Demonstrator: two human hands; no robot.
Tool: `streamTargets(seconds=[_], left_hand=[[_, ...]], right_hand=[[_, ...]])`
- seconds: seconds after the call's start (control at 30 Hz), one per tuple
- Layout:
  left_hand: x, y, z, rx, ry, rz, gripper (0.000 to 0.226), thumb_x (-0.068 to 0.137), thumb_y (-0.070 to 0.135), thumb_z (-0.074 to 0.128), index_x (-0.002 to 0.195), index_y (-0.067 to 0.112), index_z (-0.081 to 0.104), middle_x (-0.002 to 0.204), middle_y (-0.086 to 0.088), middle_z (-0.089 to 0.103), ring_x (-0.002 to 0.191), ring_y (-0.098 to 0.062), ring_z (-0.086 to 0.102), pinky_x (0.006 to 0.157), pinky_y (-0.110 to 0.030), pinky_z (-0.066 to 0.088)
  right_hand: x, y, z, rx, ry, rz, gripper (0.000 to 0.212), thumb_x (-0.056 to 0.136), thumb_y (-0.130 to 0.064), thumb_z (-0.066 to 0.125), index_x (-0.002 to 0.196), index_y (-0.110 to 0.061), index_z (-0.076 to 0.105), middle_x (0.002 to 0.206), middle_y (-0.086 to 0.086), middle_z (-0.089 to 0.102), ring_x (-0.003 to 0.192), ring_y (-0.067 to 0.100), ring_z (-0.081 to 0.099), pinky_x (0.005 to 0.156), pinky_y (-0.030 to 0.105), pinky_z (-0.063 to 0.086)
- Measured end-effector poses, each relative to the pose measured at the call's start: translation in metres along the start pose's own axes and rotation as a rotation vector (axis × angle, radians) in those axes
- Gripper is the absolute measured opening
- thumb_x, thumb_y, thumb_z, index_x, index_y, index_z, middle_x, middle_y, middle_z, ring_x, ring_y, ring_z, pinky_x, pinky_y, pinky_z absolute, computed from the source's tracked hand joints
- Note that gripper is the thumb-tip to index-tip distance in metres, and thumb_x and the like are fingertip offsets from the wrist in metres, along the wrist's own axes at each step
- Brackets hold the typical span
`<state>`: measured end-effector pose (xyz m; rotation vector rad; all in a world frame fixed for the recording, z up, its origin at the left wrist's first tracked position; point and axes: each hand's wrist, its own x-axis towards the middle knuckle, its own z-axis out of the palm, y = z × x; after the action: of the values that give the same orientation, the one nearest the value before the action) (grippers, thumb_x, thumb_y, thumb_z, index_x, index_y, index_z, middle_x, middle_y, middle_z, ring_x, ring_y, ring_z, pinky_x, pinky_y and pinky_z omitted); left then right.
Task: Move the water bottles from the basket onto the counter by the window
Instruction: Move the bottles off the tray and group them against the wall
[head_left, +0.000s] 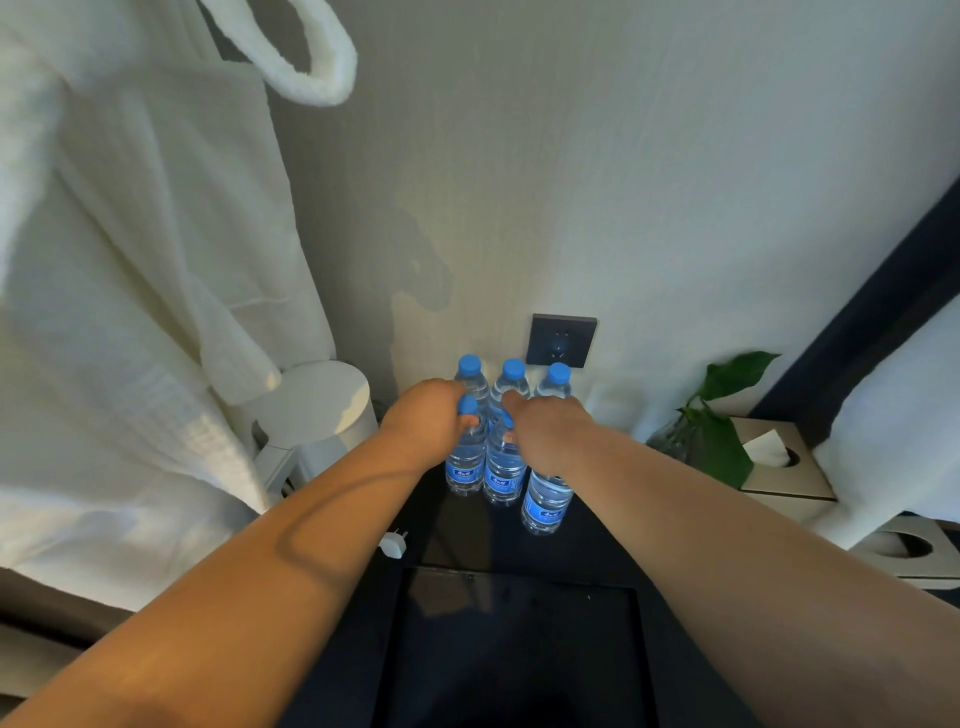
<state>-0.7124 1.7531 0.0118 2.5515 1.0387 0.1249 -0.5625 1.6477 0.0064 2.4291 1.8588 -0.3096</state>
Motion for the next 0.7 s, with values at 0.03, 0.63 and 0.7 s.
streamTargets(seconds=[0.03, 0.63, 0.7], left_hand=[[0.000, 0.000, 0.000, -0.008, 0.005, -0.001, 0.023, 0.097, 0.029, 0.066, 0.107, 0.009, 0.068, 0.100, -0.011, 0.068, 0.091, -0.025, 0.064, 0.080, -0.038, 0.051], [0.009, -0.008, 0.000, -0.022, 0.028, 0.008, 0.019, 0.097, 0.030, 0.066, 0.103, 0.011, 0.066, 0.099, -0.009, 0.068, 0.089, -0.025, 0.063, 0.075, -0.035, 0.048], [0.009, -0.008, 0.001, -0.015, 0.023, 0.005, 0.022, 0.098, 0.031, 0.065, 0.109, 0.013, 0.065, 0.102, -0.009, 0.068, 0.091, -0.025, 0.063, 0.078, -0.036, 0.050]], right_hand=[[0.001, 0.000, 0.001, 0.019, 0.001, 0.003, 0.046, 0.094, -0.010, 0.057, 0.136, -0.018, 0.040, 0.077, -0.001, 0.050, 0.078, 0.024, 0.055, 0.076, 0.039, 0.039], [0.013, 0.001, -0.001, 0.133, 0.082, 0.099, 0.042, 0.096, -0.021, 0.058, 0.136, -0.028, 0.049, 0.096, -0.005, 0.056, 0.085, 0.020, 0.050, 0.083, 0.034, 0.035], [0.015, 0.002, -0.004, 0.125, 0.060, 0.112, 0.040, 0.097, -0.023, 0.058, 0.135, -0.027, 0.049, 0.105, -0.003, 0.063, 0.089, 0.022, 0.052, 0.085, 0.034, 0.037]])
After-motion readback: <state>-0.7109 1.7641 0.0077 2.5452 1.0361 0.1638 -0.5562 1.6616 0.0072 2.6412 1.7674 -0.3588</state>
